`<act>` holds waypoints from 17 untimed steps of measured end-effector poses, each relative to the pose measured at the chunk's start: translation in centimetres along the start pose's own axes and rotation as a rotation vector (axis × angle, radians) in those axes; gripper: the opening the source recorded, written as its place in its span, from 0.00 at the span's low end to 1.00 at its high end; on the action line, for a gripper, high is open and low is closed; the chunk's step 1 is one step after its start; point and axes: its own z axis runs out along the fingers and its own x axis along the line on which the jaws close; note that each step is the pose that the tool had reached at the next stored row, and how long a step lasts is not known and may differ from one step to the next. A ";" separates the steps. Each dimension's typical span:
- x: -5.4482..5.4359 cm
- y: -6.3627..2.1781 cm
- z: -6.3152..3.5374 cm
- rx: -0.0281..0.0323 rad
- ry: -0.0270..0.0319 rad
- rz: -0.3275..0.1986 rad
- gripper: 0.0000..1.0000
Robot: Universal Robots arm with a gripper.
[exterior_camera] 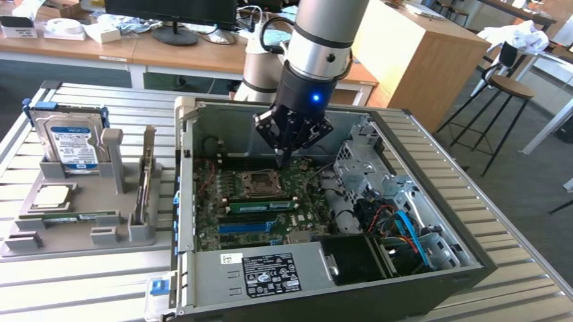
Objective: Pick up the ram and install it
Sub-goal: 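Press down the ram until it locks into place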
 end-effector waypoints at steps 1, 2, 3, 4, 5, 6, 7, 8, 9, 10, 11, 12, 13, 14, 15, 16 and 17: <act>0.0 0.01 -0.01 -0.0001 -0.0001 0.001 0.10; 0.0 0.01 -0.01 -0.0002 -0.0002 0.001 0.10; 0.0 0.01 -0.02 -0.0001 -0.0001 0.001 0.10; 0.0 0.01 -0.04 0.0001 -0.0001 0.001 0.10; 0.0 0.01 -0.08 0.0001 0.0000 0.001 0.10; 0.0 0.01 -0.11 0.0001 -0.0001 0.001 0.10; 0.0 0.01 -0.13 -0.0001 -0.0001 0.001 0.10; 0.0 0.01 -0.13 -0.0002 -0.0002 0.001 0.10; 0.0 0.01 -0.13 -0.0003 -0.0002 0.001 0.10; 0.0 0.01 -0.18 0.0002 0.0000 0.001 0.10; 0.0 0.01 -0.22 0.0003 0.0000 0.001 0.10; 0.0 0.02 -0.27 0.0002 0.0000 0.001 0.10; 0.0 0.02 -0.30 0.0000 -0.0001 0.001 0.10; 0.0 0.02 -0.30 -0.0002 -0.0002 0.001 0.10; 0.0 0.02 -0.30 -0.0003 -0.0002 0.001 0.10; 0.0 0.02 -0.32 0.0000 -0.0001 0.001 0.10; 0.0 0.02 -0.31 0.0000 -0.0001 0.001 0.10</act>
